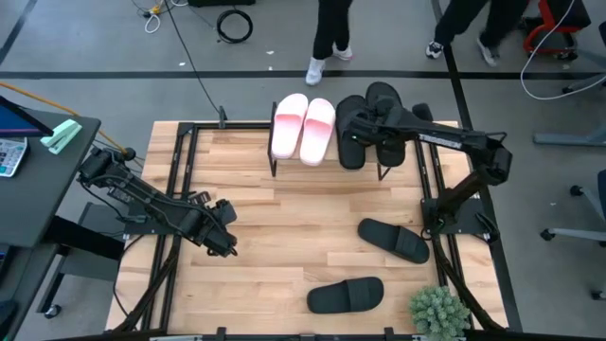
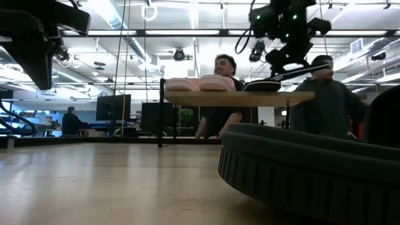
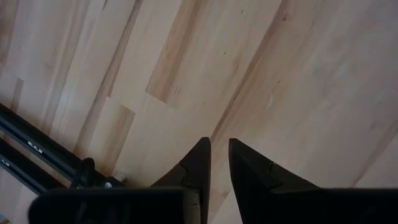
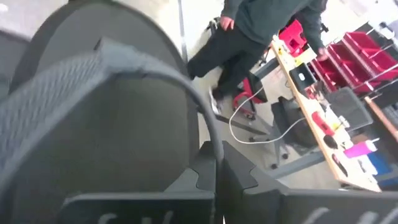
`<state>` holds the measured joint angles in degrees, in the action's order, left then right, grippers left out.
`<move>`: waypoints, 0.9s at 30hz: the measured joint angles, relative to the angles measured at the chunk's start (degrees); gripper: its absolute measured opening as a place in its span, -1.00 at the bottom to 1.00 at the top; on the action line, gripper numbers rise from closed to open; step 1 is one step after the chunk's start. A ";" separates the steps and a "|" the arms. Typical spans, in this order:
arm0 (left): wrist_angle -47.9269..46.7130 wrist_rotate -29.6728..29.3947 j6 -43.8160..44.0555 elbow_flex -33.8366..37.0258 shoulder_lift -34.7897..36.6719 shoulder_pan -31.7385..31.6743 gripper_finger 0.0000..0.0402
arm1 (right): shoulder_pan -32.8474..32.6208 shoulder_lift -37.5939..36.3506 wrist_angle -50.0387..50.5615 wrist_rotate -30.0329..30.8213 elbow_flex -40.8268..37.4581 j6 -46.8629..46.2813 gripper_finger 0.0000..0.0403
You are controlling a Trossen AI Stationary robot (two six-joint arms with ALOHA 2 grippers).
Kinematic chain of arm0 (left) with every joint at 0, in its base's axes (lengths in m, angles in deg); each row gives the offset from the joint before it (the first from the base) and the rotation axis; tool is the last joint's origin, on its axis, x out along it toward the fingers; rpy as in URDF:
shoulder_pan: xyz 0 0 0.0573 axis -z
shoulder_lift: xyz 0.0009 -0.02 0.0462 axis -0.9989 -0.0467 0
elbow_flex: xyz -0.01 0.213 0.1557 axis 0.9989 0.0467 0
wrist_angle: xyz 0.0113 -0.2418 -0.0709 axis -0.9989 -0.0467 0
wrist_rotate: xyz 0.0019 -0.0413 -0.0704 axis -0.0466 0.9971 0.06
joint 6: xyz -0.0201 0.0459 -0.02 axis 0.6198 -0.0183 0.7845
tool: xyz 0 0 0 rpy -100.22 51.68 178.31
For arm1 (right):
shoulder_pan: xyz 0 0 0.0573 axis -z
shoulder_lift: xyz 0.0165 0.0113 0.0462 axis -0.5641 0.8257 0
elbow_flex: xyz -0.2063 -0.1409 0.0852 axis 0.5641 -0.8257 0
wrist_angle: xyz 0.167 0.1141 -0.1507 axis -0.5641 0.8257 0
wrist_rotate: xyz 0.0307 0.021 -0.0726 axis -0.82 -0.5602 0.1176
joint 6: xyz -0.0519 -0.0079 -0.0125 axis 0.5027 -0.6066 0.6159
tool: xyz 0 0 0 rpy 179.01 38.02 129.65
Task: Pick and place slides into the shelf
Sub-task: Put the black slipper on the shelf
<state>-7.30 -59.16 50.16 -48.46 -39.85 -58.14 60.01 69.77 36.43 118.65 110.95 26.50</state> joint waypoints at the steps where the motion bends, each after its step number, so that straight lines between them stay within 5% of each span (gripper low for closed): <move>1: 0.00 0.00 0.00 0.00 0.00 0.00 -0.70 | 0.04 -1.08 0.00 0.06 0.00 0.02 -0.99; 10: 0.59 0.00 0.04 0.00 0.00 0.00 -0.68 | 0.04 -6.55 -0.02 0.50 0.00 0.06 -0.99; 27: 1.02 0.00 -0.04 0.00 0.00 0.00 -0.69 | 0.08 2.69 -2.96 0.56 0.00 0.61 -0.98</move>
<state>-6.28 -59.16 50.12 -48.46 -39.85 -58.14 60.10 72.46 33.46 119.22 110.95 27.11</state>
